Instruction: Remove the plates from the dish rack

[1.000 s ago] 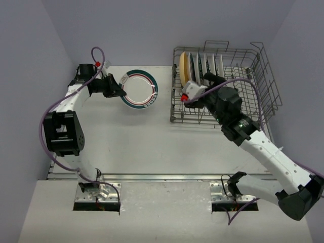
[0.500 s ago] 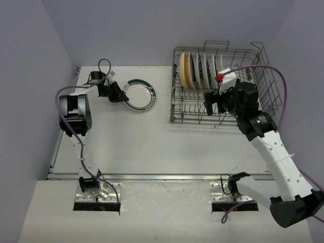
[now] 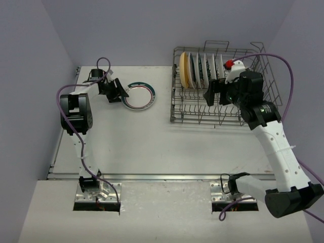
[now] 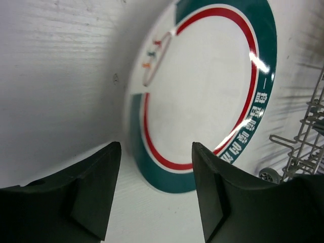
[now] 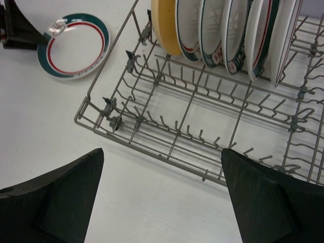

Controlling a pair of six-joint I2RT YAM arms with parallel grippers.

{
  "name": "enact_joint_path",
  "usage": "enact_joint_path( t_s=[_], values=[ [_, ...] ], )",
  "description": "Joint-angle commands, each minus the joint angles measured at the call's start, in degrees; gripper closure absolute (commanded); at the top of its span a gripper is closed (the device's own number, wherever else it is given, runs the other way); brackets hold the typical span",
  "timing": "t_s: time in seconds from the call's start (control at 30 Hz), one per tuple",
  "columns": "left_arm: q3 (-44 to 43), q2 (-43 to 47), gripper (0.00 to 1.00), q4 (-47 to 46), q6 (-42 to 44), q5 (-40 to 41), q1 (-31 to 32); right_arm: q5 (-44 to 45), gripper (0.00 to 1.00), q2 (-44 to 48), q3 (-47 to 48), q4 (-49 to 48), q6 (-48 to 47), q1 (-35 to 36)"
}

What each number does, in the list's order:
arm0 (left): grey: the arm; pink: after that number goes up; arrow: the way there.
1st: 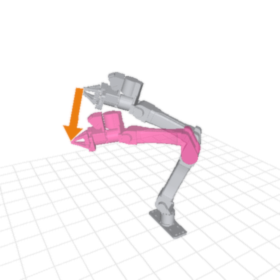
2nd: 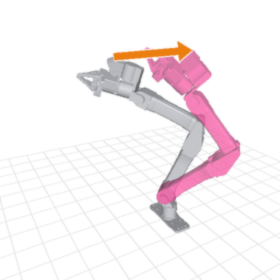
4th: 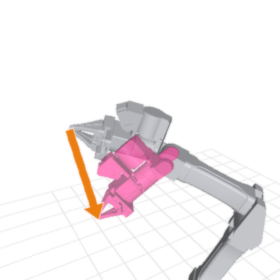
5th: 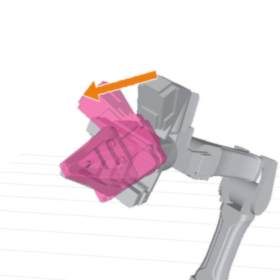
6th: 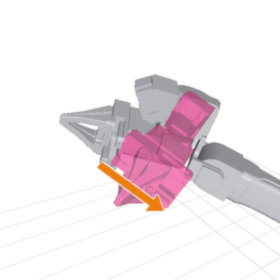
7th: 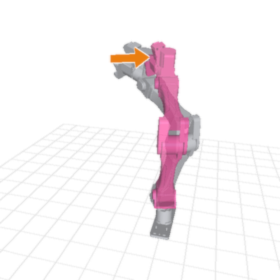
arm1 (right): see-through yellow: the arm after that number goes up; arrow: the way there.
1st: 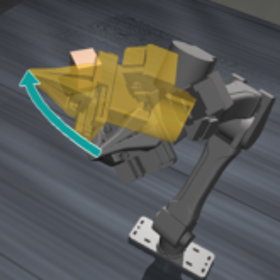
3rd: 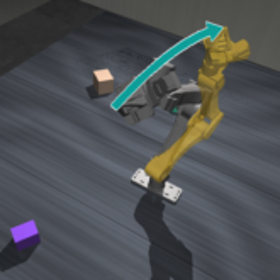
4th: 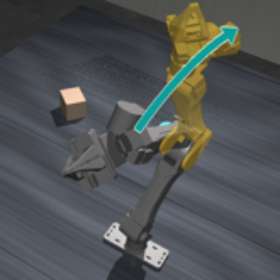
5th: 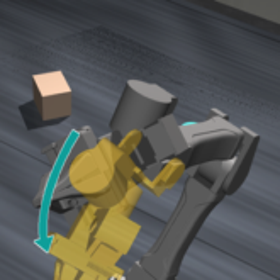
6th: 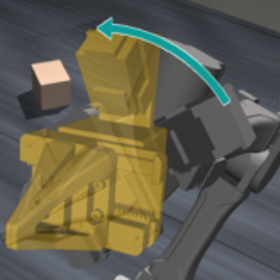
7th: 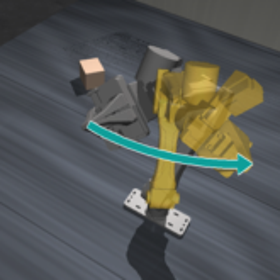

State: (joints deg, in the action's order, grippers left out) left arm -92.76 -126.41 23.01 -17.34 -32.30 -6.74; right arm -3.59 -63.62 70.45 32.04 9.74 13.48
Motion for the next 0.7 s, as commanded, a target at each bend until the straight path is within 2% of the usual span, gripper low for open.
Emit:
enact_joint_path(
  t_s=[0.0,0.1,0.17,0.23,0.27,0.3,0.37,0.47,0.67],
  values=[
    [-3.80,6.42,0.43,5.10,4.23,11.55,-0.44,-0.51,0.01,-2.59,7.46,0.08,2.68,-2.22],
    [-2.67,11.85,0.39,6.36,6.25,24.17,-0.38,0.59,0.01,-5.14,9.51,0.46,3.81,-4.57],
    [-0.92,15.95,0.37,5.96,7.84,29.00,-0.38,0.46,0.02,-6.82,11.03,0.95,4.01,-6.52],
    [1.81,21.51,0.34,4.92,10.06,30.86,-0.38,-0.93,0.11,-10.60,13.79,1.73,2.53,-8.76],
    [2.78,25.38,0.34,4.24,10.76,30.61,-0.38,-2.06,0.21,-12.34,15.26,2.33,1.41,-9.72],
    [3.92,25.52,0.33,4.22,11.46,29.81,-0.38,-3.54,0.29,-14.28,16.76,2.95,0.19,-10.69],
    [6.78,31.19,0.33,3.62,14.23,25.23,-0.38,-6.32,0.41,-20.42,22.04,5.29,-1.20,-14.23],
    [10.48,39.25,0.29,3.50,16.93,21.34,-0.38,-10.11,0.43,-29.09,28.16,7.86,-2.42,-18.05],
    [15.76,50.11,0.06,3.97,20.06,17.36,-0.29,-7.66,0.42,-40.60,37.38,7.86,-7.53,-18.76]
  ],
)
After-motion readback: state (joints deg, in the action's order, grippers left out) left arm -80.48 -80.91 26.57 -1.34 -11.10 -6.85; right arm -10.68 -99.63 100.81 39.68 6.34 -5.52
